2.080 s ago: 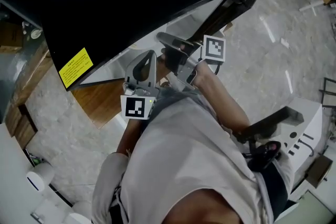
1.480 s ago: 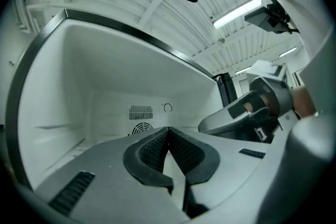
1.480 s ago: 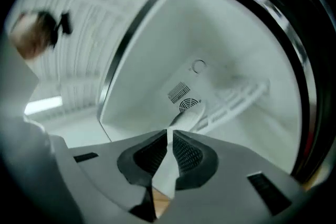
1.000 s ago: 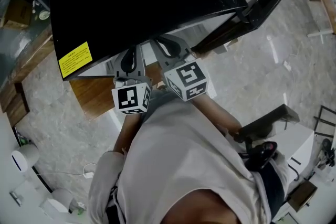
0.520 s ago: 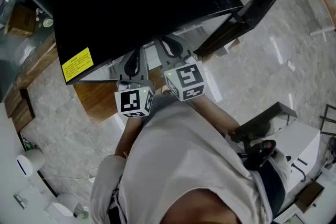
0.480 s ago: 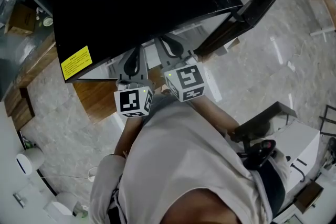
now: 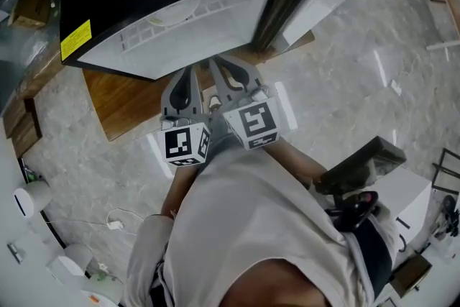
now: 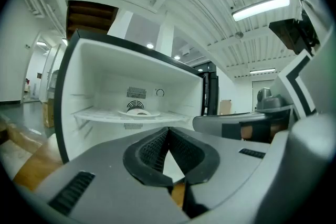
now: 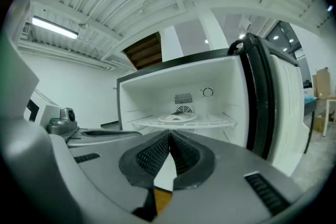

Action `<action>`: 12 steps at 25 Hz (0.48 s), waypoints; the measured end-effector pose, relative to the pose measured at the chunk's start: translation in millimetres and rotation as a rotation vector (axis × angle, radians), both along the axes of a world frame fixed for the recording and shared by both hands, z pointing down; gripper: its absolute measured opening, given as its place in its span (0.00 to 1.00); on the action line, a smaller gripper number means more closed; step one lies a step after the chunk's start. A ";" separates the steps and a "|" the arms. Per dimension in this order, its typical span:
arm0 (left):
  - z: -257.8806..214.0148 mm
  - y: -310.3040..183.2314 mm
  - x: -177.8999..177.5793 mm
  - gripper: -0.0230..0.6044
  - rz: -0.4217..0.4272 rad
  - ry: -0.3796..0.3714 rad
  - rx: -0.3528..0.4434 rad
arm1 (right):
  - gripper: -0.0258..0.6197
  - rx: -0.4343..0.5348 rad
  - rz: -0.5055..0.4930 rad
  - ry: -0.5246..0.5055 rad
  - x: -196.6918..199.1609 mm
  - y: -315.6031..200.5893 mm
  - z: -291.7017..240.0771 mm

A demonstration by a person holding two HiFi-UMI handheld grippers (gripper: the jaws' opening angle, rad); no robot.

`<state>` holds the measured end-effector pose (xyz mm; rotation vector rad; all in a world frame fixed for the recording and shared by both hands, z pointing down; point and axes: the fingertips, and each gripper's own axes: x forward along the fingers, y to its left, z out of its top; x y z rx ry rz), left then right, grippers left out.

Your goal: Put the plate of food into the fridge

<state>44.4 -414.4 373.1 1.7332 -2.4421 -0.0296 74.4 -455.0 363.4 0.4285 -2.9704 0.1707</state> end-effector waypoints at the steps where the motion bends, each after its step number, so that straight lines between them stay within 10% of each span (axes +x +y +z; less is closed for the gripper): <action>1: 2.3 8.9 17.2 0.06 -0.012 0.005 -0.002 | 0.07 0.000 -0.011 0.001 17.4 8.1 1.2; 12: 7.4 84.9 129.0 0.06 -0.107 0.032 -0.033 | 0.07 -0.012 -0.094 0.011 133.9 83.1 6.0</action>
